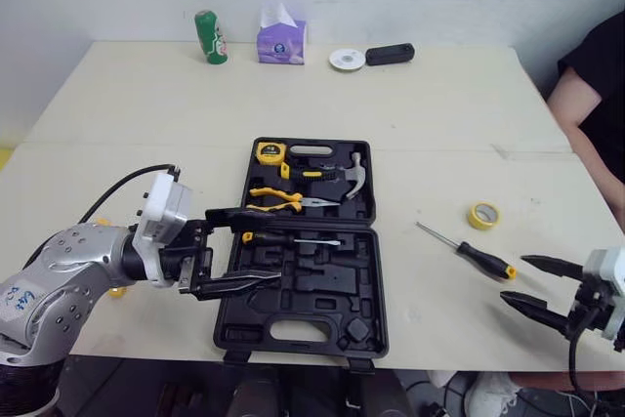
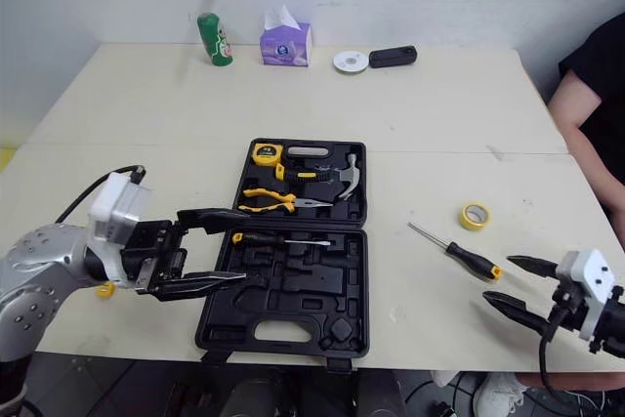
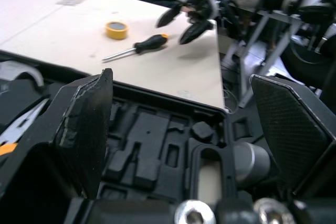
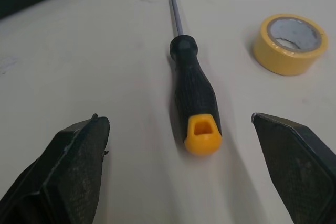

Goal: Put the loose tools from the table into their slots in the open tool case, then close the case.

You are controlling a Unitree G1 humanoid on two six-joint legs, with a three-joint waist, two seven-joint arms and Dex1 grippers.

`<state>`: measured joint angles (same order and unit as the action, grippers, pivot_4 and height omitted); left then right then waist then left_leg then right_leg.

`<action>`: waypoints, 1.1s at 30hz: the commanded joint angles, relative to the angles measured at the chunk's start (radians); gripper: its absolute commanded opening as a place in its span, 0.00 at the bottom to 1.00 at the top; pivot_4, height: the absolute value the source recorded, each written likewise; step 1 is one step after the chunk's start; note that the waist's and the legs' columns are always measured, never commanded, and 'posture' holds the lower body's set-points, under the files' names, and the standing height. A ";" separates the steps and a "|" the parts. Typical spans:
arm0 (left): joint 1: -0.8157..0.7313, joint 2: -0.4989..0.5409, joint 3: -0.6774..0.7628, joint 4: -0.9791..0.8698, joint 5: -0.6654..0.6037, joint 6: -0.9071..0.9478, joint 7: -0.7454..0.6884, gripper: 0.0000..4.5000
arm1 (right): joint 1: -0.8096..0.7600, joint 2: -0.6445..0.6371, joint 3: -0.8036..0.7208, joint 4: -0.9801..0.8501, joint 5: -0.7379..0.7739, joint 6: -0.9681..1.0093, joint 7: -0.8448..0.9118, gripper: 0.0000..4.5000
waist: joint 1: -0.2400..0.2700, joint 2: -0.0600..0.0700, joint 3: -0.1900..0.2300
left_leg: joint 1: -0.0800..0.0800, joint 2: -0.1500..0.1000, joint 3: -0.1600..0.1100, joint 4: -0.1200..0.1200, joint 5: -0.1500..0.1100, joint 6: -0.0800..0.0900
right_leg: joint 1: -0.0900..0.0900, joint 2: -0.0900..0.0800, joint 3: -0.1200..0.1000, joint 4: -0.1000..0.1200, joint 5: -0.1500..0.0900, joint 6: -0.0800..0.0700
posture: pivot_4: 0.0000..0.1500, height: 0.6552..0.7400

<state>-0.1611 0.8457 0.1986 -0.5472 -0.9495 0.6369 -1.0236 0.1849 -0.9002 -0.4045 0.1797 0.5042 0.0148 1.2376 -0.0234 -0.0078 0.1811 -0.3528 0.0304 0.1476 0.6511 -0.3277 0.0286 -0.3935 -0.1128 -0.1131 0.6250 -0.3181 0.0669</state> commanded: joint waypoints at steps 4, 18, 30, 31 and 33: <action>-0.020 0.028 -0.060 -0.066 0.028 -0.005 -0.051 0.98 | -0.092 -0.024 0.077 0.022 -0.072 0.036 0.003 1.00 | 0.002 0.000 0.000 | 0.000 0.000 0.000 0.000 0.000 0.000 | 0.000 0.000 0.000 0.000 0.000 0.000 | 1.00 1.00; 0.002 0.049 -0.061 -0.054 0.074 -0.010 -0.080 1.00 | -0.190 -0.016 0.166 0.043 -0.133 0.119 -0.004 0.88 | 0.000 0.000 0.000 | -0.001 0.000 0.000 0.001 0.000 0.001 | 0.000 0.000 0.000 0.000 0.000 0.000 | 1.00 1.00; 0.029 0.006 -0.013 -0.051 0.124 -0.110 -0.067 1.00 | -0.235 0.006 0.187 0.010 -0.149 0.100 -0.025 0.24 | -0.002 0.000 0.000 | -0.001 0.000 -0.001 0.002 0.000 0.000 | 0.000 0.000 0.000 0.001 0.000 0.000 | 1.00 1.00; 0.043 0.004 -0.016 -0.029 0.156 -0.140 -0.077 1.00 | -0.244 0.019 0.193 0.009 -0.148 0.088 -0.023 0.24 | -0.004 0.000 0.000 | -0.001 0.000 -0.001 0.002 0.001 0.000 | 0.000 0.000 0.000 0.001 0.000 0.000 | 1.00 1.00; 0.045 0.001 0.019 -0.020 0.095 -0.100 -0.050 1.00 | -0.261 0.036 0.212 -0.019 -0.138 0.080 -0.015 0.24 | -0.004 0.000 0.000 | 0.000 0.000 0.000 0.001 0.001 0.000 | 0.000 0.000 0.000 0.001 0.000 0.000 | 1.00 1.00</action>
<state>-0.1110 0.8443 0.1772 -0.5669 -0.8224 0.5308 -1.0835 -0.0638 -0.8722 -0.1966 0.1989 0.3534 0.1099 1.2126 -0.0269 -0.0078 0.1812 -0.3534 0.0310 0.1473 0.6522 -0.3269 0.0287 -0.3937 -0.1122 -0.1137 0.6258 -0.3182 0.0667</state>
